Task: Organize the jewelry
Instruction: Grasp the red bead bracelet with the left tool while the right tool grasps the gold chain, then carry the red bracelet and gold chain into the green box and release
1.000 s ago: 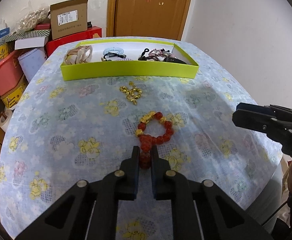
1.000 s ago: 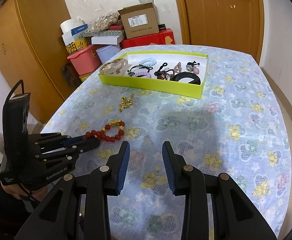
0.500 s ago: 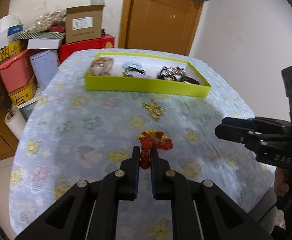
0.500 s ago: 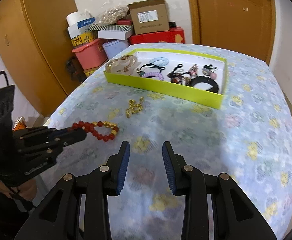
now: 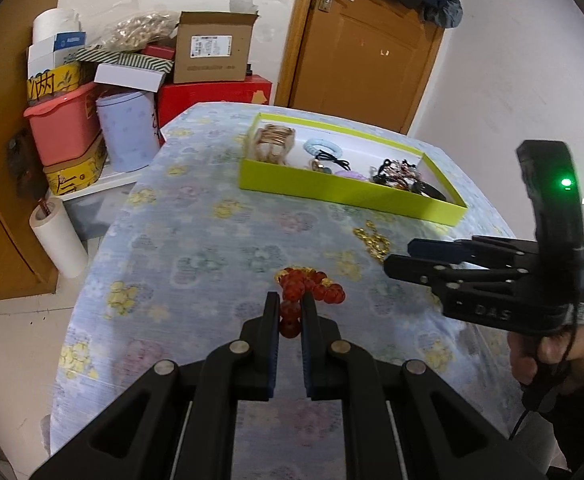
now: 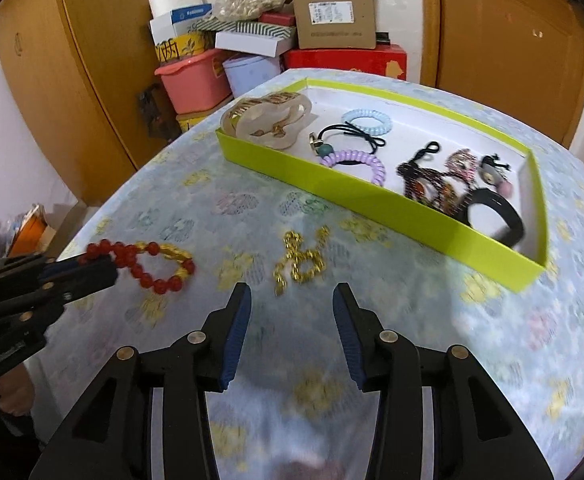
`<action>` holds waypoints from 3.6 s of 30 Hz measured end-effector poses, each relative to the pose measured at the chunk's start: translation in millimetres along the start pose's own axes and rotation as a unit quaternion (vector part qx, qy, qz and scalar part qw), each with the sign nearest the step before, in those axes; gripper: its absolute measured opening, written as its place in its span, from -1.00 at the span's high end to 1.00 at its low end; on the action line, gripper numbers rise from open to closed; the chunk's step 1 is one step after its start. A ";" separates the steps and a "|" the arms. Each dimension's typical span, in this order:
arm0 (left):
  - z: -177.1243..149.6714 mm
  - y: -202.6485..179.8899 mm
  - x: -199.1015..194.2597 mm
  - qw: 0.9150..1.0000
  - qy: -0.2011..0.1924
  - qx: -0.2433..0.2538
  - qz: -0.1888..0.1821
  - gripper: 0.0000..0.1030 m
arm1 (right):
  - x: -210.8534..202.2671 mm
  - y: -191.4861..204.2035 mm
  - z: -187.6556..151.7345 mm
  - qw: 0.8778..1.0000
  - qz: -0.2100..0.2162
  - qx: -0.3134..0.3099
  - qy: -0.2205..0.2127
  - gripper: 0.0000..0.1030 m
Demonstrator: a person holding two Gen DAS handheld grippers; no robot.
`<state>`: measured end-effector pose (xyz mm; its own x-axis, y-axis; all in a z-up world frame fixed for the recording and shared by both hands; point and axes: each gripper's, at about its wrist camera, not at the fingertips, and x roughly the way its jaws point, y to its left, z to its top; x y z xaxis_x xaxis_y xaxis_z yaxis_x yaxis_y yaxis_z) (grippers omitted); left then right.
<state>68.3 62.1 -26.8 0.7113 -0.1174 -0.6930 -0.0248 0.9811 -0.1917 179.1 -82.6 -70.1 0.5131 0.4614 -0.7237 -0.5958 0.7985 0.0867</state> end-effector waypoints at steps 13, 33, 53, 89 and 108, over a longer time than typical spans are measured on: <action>0.9 10.2 2.3 1.000 -0.003 -0.010 -0.003 0.81 | 18.4 16.5 12.7 0.998 -0.043 -0.038 0.001 0.80; 5.7 0.2 -11.3 1.000 -0.013 -0.003 -0.012 0.81 | -37.7 6.1 6.3 0.999 0.007 0.005 -0.036 0.91; 45.6 -47.4 -45.8 0.996 -0.048 0.058 -0.038 0.81 | -116.4 -9.6 10.1 0.994 0.010 0.017 -0.111 0.91; 166.9 -71.8 26.2 0.993 -0.052 0.105 -0.027 0.81 | -101.4 -79.1 101.7 0.990 -0.012 0.022 -0.138 0.91; 204.9 -32.9 127.9 0.997 0.006 0.080 0.010 0.81 | -7.7 -122.8 144.9 0.996 -0.005 0.047 -0.082 0.90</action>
<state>304.0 46.2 33.3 0.7038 -0.0980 -0.7036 0.0737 0.9952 -0.0650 337.8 -128.1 24.1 0.6166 0.5041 -0.6047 -0.5333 0.8325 0.1502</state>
